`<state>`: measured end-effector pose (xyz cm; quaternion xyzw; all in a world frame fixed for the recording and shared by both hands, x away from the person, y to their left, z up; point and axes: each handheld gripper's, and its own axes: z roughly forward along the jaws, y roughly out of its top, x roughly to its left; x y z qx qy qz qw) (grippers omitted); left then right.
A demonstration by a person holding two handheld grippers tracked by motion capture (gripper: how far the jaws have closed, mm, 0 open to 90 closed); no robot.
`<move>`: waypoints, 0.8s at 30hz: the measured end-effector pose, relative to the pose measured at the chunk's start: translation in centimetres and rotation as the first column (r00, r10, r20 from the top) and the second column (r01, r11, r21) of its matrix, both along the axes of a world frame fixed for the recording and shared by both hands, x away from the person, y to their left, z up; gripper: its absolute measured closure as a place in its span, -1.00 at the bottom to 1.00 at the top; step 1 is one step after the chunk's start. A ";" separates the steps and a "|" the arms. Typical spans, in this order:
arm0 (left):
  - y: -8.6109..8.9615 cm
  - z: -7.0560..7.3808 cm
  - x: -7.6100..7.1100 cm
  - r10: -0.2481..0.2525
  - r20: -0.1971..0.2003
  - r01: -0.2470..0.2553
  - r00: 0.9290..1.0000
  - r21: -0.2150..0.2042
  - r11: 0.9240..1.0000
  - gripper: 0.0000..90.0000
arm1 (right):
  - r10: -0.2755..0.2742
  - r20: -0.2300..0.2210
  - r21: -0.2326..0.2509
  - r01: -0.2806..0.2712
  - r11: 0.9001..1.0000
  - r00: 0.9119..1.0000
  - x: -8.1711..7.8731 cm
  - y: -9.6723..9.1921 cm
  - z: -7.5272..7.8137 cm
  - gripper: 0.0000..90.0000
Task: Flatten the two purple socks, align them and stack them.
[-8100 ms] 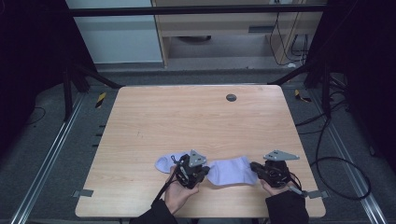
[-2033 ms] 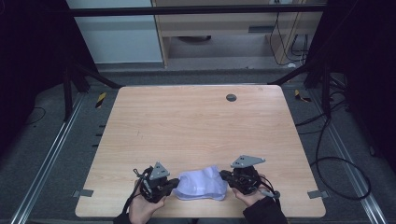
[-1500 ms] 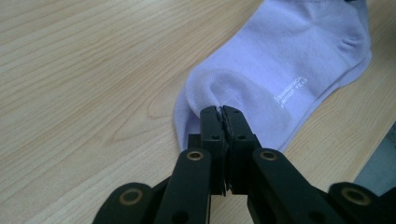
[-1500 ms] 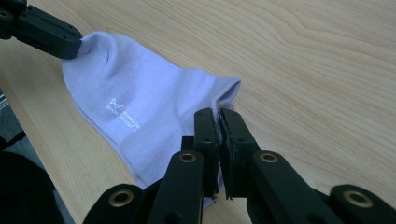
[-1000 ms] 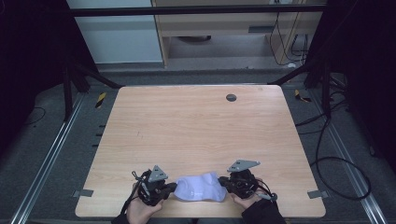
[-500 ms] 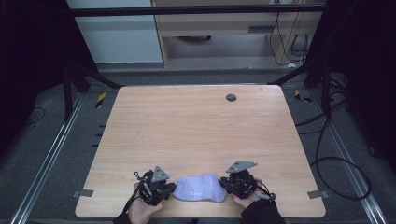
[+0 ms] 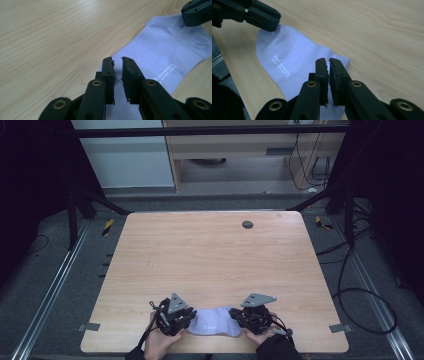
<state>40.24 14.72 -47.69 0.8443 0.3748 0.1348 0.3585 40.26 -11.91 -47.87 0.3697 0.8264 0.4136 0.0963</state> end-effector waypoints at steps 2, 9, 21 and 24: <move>-0.2 -0.4 0.0 -0.008 -0.010 0.008 1.000 0.020 1.000 0.82 | 0.014 -0.015 -0.024 -0.014 1.000 1.000 0.0 0.4 -0.6 0.95; -0.4 -1.1 0.0 -0.022 -0.020 0.022 1.000 0.042 0.999 0.86 | 0.006 -0.038 -0.092 -0.010 0.996 0.999 0.3 0.3 -1.7 1.00; 0.6 -0.2 0.2 -0.007 0.039 0.007 0.999 -0.009 1.000 0.74 | -0.002 -0.006 -0.017 0.002 1.000 1.000 0.5 -0.5 -0.7 0.87; 1.7 0.5 0.7 0.027 0.064 -0.024 0.998 -0.044 0.999 0.65 | -0.042 0.028 0.010 0.041 0.999 0.999 0.8 -1.4 0.0 0.75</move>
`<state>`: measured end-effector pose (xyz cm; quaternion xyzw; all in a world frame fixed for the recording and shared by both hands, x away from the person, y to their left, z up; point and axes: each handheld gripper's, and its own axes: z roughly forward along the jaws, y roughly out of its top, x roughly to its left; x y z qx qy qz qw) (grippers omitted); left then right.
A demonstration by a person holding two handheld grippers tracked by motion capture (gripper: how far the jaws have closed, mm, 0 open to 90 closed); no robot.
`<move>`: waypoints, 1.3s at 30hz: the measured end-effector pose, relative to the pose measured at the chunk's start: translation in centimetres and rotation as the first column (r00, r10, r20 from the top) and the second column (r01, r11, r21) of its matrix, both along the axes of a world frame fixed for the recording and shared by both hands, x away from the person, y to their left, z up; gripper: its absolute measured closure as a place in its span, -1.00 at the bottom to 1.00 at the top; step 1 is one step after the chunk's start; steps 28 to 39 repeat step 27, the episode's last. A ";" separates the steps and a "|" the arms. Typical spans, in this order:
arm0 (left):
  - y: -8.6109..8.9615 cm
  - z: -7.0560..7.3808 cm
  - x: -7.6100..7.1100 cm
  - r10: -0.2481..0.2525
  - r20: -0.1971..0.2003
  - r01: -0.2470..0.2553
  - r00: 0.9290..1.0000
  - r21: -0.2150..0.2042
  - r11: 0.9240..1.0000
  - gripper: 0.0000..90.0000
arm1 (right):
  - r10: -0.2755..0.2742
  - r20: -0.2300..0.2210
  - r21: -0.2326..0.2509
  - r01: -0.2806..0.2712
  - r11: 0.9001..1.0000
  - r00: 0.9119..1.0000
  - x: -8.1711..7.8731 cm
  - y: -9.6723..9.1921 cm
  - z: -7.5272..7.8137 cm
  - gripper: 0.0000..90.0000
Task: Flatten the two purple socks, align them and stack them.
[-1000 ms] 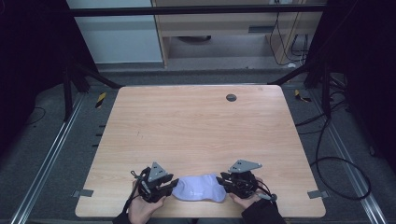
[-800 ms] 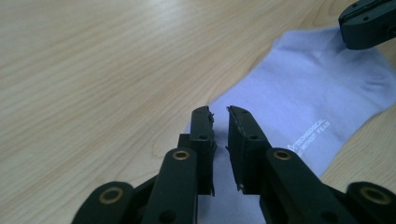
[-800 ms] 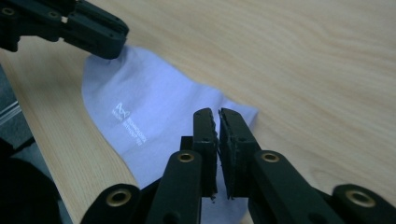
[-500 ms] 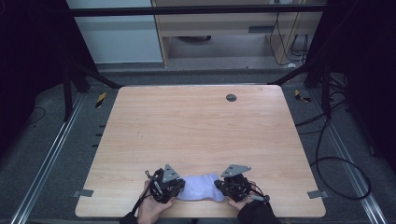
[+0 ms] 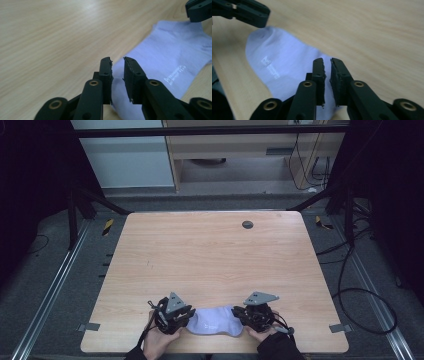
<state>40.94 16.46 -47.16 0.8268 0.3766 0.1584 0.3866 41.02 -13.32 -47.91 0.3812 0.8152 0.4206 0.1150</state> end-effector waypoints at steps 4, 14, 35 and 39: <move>2.1 0.7 0.9 0.048 0.021 -0.048 0.999 -0.038 0.998 0.49 | -0.080 0.034 0.033 0.079 0.996 0.996 0.6 -1.7 0.5 0.51; 7.2 0.5 3.2 0.184 0.026 -0.181 0.983 -0.085 0.980 0.05 | -0.262 0.088 0.045 0.259 0.965 0.961 2.3 -6.2 0.3 -0.05; 10.4 0.2 4.1 0.240 0.038 -0.236 0.970 -0.084 0.968 -0.26 | -0.380 0.085 0.029 0.379 0.925 0.921 3.7 -10.1 -0.4 -0.34; 10.4 0.2 4.1 0.240 0.038 -0.236 0.970 -0.084 0.968 -0.26 | -0.380 0.085 0.029 0.379 0.925 0.921 3.7 -10.1 -0.4 -0.34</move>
